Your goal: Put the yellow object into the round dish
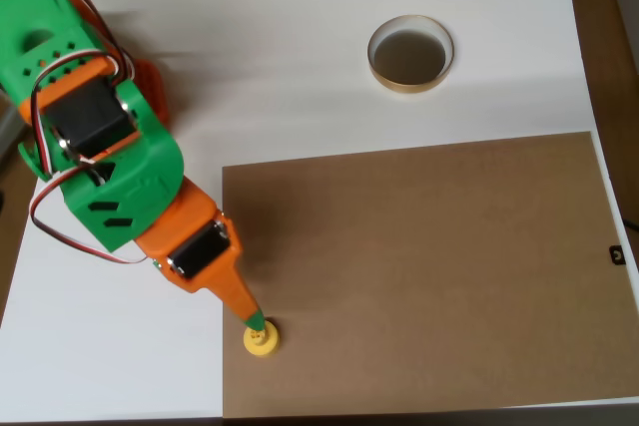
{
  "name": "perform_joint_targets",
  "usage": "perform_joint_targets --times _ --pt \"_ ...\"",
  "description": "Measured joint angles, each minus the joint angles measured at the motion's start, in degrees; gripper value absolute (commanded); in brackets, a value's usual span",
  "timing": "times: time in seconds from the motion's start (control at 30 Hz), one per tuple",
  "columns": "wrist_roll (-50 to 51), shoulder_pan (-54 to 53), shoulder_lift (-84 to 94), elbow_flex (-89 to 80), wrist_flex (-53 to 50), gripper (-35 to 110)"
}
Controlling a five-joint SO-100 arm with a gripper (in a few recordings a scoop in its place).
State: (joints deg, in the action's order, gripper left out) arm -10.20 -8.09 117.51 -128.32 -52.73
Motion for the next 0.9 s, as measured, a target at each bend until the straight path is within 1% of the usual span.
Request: perform_joint_targets --times 0.27,0.43,0.73,0.9 --pt "-0.4 3.0 -5.5 2.6 -0.4 24" --pt "-0.9 2.0 -12.1 7.5 -0.9 24" --pt "-2.2 -0.2 -23.0 17.4 -6.2 25" --pt "-2.5 -0.9 -27.4 21.2 -7.5 25"
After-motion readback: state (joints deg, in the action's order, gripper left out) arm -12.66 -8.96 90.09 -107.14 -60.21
